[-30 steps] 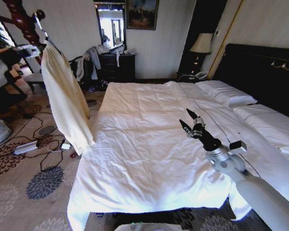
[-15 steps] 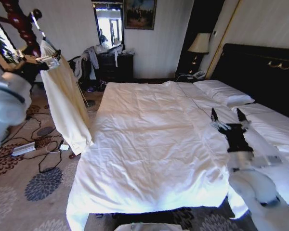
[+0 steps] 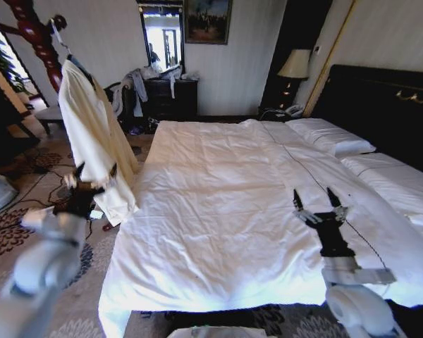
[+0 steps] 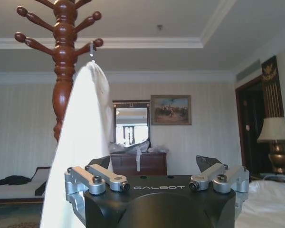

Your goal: Pick up the clothes from the bed and hang them on the clothes hanger.

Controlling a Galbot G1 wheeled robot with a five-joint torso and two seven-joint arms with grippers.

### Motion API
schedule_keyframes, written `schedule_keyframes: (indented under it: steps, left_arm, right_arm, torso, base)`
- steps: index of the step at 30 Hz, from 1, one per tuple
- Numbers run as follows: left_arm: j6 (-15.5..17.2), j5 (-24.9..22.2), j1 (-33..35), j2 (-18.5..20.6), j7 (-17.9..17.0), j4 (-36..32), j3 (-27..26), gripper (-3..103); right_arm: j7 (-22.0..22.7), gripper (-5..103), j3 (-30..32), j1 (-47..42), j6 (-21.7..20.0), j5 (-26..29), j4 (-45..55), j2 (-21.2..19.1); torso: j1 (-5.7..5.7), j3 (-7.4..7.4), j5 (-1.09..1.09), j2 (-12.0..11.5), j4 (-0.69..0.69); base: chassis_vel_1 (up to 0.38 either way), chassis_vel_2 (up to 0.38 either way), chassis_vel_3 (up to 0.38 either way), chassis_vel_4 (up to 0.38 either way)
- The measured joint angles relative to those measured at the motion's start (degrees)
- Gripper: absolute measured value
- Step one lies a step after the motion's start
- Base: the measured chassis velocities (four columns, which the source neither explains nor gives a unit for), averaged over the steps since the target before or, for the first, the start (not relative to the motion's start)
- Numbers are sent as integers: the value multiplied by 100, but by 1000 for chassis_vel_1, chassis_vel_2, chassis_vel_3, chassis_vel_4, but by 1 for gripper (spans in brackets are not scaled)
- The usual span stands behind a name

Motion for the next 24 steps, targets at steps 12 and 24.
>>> schedule_keyframes:
  steps: [12,24]
  left_arm:
    - [-885,1522,691,-1591,858,-173,900,100]
    - [-893,1465,672,-1553,867,-168,893,100]
  right_arm:
    - [212,100,-744,-500,184,-770,131,584]
    - [237,100,-742,-503,145,-761,158,555]
  torso:
    - [0,0,-4,0,-1]
    - [1,1,-3,0,0]
  base:
    - [0,0,0,0]
    - [0,0,0,0]
